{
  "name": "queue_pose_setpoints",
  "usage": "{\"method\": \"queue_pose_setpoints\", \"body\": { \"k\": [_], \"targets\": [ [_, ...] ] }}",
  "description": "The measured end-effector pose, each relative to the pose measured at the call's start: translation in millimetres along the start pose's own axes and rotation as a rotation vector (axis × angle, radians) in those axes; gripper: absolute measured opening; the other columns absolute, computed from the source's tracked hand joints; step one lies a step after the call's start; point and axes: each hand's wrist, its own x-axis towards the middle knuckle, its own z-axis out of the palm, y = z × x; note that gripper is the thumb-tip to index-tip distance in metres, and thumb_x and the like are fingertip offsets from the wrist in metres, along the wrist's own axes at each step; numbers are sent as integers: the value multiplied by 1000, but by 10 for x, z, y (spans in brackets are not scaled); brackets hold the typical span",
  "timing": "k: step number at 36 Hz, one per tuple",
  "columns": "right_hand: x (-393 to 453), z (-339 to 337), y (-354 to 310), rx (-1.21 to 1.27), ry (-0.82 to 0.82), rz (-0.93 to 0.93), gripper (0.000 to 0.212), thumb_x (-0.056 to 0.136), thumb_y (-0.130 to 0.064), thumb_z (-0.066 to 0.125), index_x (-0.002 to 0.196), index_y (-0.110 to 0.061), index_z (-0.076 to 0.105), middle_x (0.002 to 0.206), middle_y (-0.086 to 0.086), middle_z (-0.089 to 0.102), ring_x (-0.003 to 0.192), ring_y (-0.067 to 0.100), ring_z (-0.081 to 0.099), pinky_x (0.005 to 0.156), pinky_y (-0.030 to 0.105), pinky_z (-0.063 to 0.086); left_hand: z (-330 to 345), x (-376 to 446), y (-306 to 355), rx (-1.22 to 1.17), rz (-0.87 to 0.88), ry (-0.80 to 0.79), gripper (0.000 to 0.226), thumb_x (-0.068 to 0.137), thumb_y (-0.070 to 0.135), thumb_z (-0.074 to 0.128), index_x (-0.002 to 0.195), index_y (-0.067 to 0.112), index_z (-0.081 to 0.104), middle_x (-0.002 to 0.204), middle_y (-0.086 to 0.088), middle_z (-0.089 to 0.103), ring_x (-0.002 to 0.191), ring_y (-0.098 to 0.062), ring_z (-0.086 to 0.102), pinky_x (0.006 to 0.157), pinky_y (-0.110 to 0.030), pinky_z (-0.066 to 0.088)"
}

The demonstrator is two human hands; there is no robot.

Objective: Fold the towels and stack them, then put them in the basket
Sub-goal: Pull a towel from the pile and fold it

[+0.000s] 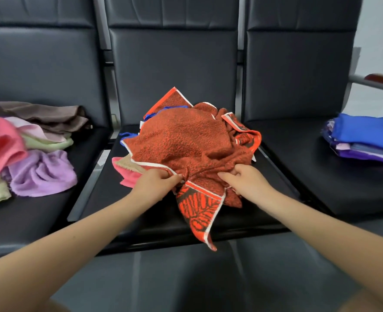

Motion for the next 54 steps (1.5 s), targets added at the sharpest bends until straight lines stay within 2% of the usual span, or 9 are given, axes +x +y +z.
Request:
{"method": "queue_pose_setpoints", "body": {
  "k": [8, 11, 19, 25, 32, 37, 40, 48, 54],
  "targets": [
    [150, 15, -78, 211, 20, -26, 30, 87, -15, 65, 61, -14, 53, 63, -1, 54, 62, 11, 50, 61, 29, 37, -66, 164, 280, -533, 10, 183, 27, 97, 22, 52, 70, 21, 54, 72, 5, 60, 74, -10, 58, 72, -23, 47],
    [213, -103, -147, 286, 18, -60, 25, 89, -16, 63, 65, -13, 63, 63, -3, 58, 63, 9, 53, 63, 26, 42, -232, 268, 362, -754, -7, 243, 25, 93, 20, 47, 73, 17, 62, 79, -3, 71, 85, -22, 68, 88, -37, 53],
    [481, -812, -230, 205, 375, -298, 19, 85, -18, 64, 67, -17, 65, 63, -1, 65, 63, 12, 60, 67, 30, 48, -654, 512, 469, -1093, -64, 458, 30, 94, 27, 38, 68, 17, 50, 52, 5, 51, 53, -13, 53, 50, -24, 50],
    [727, -984, -64, 242, 514, -243, 19, 85, -20, 62, 67, -14, 64, 58, 1, 65, 58, 17, 66, 63, 41, 56, -877, 711, 406, -1490, -77, 355, 33, 92, 20, 33, 59, 21, 35, 43, 9, 35, 36, -3, 32, 33, -13, 22],
    [776, -488, 210, 258, 142, 65, 36, 96, -21, 56, 65, -3, 61, 65, 11, 60, 69, 26, 61, 70, 40, 55, -439, 795, 170, -1171, -265, 138, 21, 94, 30, 53, 76, 21, 56, 48, 7, 56, 42, -5, 56, 45, -16, 49],
    [606, -369, 142, -22, 63, -55, 30, 95, -41, 55, 94, -14, 67, 97, -2, 67, 93, 13, 62, 83, 31, 49, -343, 738, 90, -571, -123, 145, 44, 84, 48, 67, 84, 5, 60, 81, -10, 66, 79, -29, 70, 79, -41, 58],
    [415, -322, 59, -44, 159, -232, 25, 88, -43, 63, 101, -23, 65, 102, -7, 62, 93, 5, 57, 81, 23, 44, -356, 585, 99, -311, -99, 64, 60, 79, 57, 68, 86, -2, 62, 78, -16, 69, 67, -27, 71, 66, -38, 61],
    [-76, 17, 55, -571, -16, -673, 69, 62, -82, 41, 101, -28, 56, 95, -16, 45, 97, 11, 46, 85, 31, 34, -264, 408, 76, -279, 18, -9, 34, 89, 33, 65, 70, 6, 57, 59, 3, 56, 61, -13, 54, 52, -16, 46],
    [-16, 37, 148, -491, -53, -723, 38, 85, -55, 38, 91, -24, 60, 87, -11, 56, 92, 14, 51, 76, 37, 47, -247, 360, 181, -441, -10, -29, 28, 96, 26, 56, 80, 3, 60, 87, -14, 67, 87, -26, 65, 88, -40, 53]
  ]
}}
